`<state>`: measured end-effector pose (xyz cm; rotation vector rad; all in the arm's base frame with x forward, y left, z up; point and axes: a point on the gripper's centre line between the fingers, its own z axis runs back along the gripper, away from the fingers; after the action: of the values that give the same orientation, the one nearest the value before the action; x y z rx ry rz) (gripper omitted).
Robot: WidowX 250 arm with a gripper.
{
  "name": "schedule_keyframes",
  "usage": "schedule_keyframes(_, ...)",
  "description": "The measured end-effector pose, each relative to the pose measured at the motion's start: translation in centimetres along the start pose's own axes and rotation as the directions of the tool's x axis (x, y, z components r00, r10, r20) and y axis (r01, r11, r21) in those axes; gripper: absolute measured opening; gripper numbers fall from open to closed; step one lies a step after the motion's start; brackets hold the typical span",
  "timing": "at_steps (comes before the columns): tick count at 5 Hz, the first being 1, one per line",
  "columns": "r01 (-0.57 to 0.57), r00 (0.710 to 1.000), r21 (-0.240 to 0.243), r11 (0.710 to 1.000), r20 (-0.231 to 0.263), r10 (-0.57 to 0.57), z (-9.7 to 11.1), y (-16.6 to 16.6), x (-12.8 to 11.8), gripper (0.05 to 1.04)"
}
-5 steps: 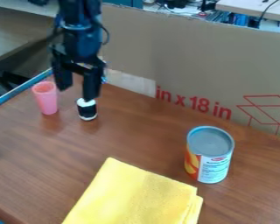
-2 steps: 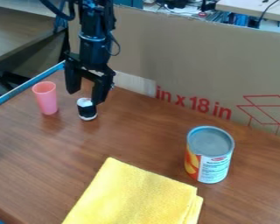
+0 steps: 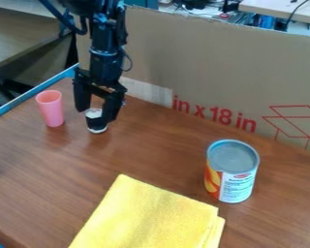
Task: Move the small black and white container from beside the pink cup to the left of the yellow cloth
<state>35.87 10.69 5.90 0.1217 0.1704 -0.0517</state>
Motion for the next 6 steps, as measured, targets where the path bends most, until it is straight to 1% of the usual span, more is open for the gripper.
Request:
schedule_keyframes(1, -0.024, 1.0, 0.004, 1.0, -0.006, 0.024, -0.4, 0.7, 0.3, 1.001)
schedule_keyframes(2, -0.025, 0.999, 0.006, 1.0, -0.021, 0.025, -0.7, 0.8, 0.6, 1.001)
schedule_keyframes(3, -0.008, 0.999, -0.009, 1.0, -0.039, 0.008, -1.5, 0.5, 0.7, 0.986)
schedule_keyframes(4, -0.003, 0.999, -0.03, 1.0, -0.042, 0.002, -1.8, 0.2, 0.7, 0.893)
schedule_keyframes(5, 0.041, 0.998, -0.098, 0.994, -0.037, -0.045, -1.8, -0.8, 0.7, 0.653)
schedule_keyframes(6, 0.044, 0.997, -0.136, 0.99, -0.054, -0.052, -1.8, -0.8, 0.2, 0.6)
